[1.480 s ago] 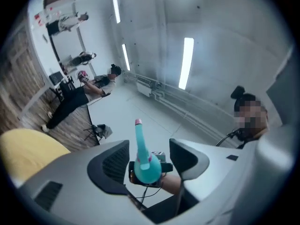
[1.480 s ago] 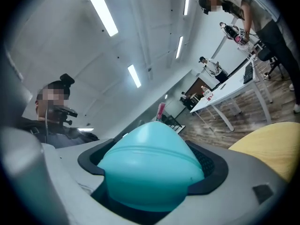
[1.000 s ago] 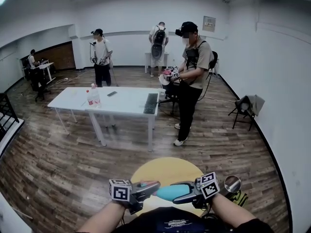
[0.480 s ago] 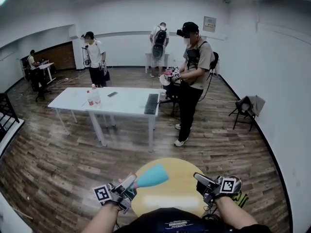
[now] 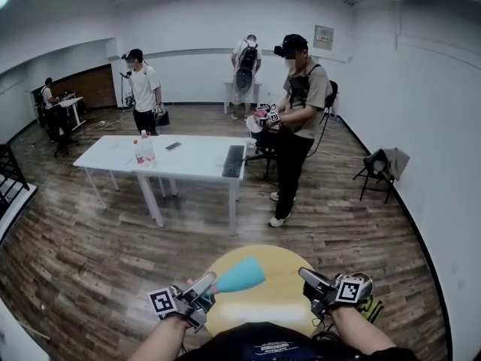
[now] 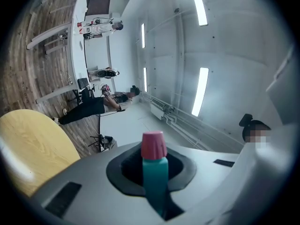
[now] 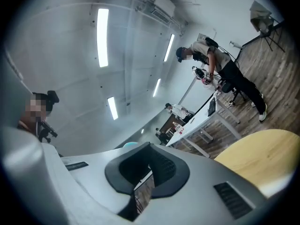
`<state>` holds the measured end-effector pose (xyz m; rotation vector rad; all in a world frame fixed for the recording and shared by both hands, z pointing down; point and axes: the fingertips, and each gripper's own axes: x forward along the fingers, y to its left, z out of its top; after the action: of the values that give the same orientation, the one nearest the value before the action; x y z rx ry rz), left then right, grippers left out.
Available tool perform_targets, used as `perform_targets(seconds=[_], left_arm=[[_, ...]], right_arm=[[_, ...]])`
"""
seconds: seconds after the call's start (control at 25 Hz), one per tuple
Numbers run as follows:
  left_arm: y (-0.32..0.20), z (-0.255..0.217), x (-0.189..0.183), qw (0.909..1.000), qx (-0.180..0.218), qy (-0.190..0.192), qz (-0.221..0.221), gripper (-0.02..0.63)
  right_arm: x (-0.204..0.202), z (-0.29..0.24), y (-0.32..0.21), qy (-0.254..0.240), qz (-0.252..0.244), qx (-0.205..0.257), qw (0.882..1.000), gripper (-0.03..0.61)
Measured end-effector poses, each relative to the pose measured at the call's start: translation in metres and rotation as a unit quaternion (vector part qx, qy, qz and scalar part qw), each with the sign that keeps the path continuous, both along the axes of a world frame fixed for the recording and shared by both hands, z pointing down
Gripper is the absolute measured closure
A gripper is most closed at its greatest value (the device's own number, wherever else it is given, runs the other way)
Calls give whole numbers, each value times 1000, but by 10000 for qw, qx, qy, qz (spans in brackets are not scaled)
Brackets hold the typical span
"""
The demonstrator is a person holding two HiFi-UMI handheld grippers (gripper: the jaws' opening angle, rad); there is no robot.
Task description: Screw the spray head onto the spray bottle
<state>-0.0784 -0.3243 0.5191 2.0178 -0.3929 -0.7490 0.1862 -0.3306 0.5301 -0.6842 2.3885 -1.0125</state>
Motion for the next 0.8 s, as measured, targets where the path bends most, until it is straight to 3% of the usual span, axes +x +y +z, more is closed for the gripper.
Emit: perform_targets(seconds=[0.6, 0.8], left_arm=[[3, -3, 4, 10000, 45, -2, 37, 572], [5, -3, 6, 9999, 75, -30, 81, 572]], right_arm=[[-17, 1, 12, 842, -302, 431, 9951, 554], [-18, 2, 15, 874, -346, 466, 9945, 554]])
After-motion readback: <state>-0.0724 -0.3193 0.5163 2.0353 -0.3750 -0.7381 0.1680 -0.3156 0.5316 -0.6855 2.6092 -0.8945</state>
